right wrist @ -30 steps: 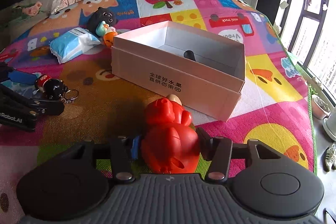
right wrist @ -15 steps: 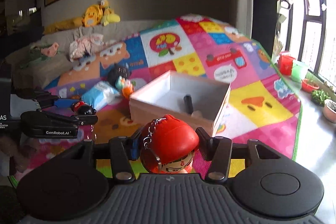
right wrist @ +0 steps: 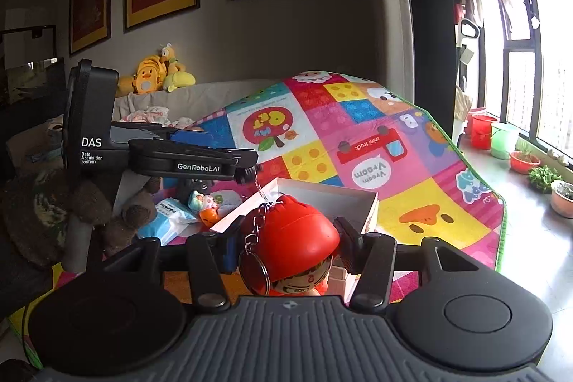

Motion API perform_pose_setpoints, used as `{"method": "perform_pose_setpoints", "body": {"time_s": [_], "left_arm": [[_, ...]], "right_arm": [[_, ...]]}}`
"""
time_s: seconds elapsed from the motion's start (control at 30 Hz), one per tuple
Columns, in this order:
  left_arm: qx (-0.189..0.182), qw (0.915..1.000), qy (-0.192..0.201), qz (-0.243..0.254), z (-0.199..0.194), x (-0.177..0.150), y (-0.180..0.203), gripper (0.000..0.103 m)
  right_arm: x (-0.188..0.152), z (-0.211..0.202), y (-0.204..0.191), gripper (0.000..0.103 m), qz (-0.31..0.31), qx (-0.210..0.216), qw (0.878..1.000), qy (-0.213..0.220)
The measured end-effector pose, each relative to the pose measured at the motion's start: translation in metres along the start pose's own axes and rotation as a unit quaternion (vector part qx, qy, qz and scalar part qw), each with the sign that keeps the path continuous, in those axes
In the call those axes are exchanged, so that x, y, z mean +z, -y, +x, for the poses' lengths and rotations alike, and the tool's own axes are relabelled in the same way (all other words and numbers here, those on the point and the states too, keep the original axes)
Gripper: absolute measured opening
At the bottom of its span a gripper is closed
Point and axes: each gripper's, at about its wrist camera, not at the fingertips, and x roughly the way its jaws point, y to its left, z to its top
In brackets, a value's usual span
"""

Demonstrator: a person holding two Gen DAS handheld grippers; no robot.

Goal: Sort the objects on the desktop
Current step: 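Drop the doll into the box with the left tool while the right tool lowers the red toy in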

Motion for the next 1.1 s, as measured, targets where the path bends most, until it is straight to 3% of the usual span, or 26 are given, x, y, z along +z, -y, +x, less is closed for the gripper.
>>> {"method": "perform_pose_setpoints", "body": {"time_s": [0.13, 0.33, 0.53, 0.67, 0.87, 1.0, 1.07, 1.1], "left_arm": [[0.031, 0.999, -0.03, -0.014, -0.009, -0.047, -0.024, 0.095], [0.025, 0.9921, -0.115, -0.042, -0.016, -0.114, -0.048, 0.096], [0.035, 0.9913, -0.116, -0.051, -0.033, -0.131, -0.065, 0.098], [0.059, 0.9891, -0.114, -0.072, -0.036, -0.138, -0.081, 0.1], [0.055, 0.9853, -0.12, -0.109, -0.028, -0.146, -0.095, 0.1], [0.048, 0.9856, -0.111, -0.119, -0.032, -0.148, -0.098, 0.1], [0.045, 0.9859, -0.108, -0.12, -0.034, -0.149, -0.097, 0.1], [0.043, 0.9863, -0.106, -0.119, -0.034, -0.149, -0.097, 0.1]], "right_arm": [[0.01, 0.028, 0.013, 0.052, 0.009, -0.01, 1.0, -0.01], [0.031, 0.123, 0.026, 0.052, 0.032, -0.022, 0.997, -0.069], [0.035, 0.214, 0.025, 0.052, 0.018, -0.07, 0.99, -0.12], [0.048, 0.232, 0.023, 0.055, 0.029, -0.08, 0.988, -0.13], [0.08, 0.234, -0.033, 0.059, -0.026, -0.035, 0.991, -0.123], [0.088, 0.276, -0.085, 0.057, -0.034, 0.035, 0.982, -0.184], [0.087, 0.309, -0.109, 0.05, -0.033, 0.043, 0.974, -0.221], [0.084, 0.326, -0.119, 0.041, -0.033, 0.041, 0.97, -0.239]]}}
